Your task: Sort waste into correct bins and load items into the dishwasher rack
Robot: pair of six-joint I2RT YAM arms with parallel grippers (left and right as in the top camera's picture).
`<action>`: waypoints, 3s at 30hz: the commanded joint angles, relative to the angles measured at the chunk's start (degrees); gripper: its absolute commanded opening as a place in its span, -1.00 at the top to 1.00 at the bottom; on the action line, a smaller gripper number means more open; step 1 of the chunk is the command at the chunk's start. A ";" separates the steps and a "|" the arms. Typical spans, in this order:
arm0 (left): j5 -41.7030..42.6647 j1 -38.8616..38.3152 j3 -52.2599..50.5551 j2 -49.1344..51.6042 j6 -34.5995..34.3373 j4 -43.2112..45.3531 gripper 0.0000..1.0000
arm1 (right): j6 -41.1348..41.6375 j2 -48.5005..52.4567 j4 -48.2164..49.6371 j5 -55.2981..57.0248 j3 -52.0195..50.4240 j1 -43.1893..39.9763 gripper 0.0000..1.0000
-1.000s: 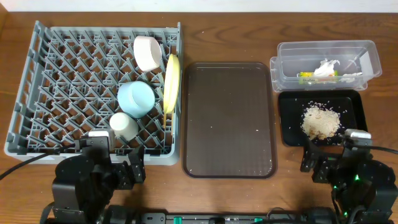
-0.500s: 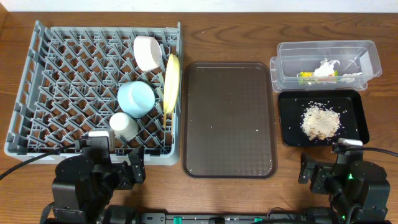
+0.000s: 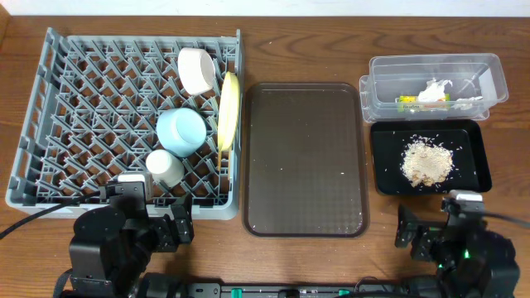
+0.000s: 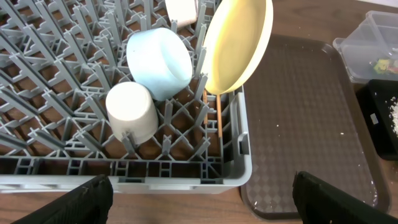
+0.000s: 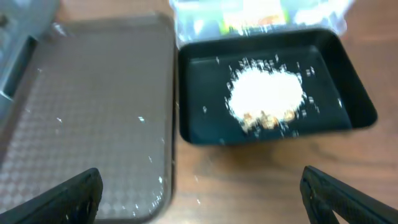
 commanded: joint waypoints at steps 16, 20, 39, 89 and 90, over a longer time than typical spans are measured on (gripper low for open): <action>-0.52 -0.22 -0.35 -0.17 0.96 -0.09 -0.88 | -1.09 -15.26 41.70 -0.07 -28.59 3.93 -0.98; -0.50 -0.22 -0.35 -0.17 0.96 -0.09 -0.88 | -1.09 -15.26 51.65 -0.04 -33.40 3.96 -0.99; -0.50 -0.22 -0.35 -0.17 0.96 -0.09 -0.88 | -9.42 -14.91 54.77 -0.92 -40.28 4.24 -0.98; -6.49 2.64 -43.41 -28.26 -2.99 30.62 -0.88 | -9.42 -14.86 54.77 -0.90 -40.28 4.24 -0.98; -6.47 2.62 -44.76 -28.39 -3.02 32.81 -0.88 | -9.42 -14.86 54.80 -0.92 -40.28 4.24 -0.98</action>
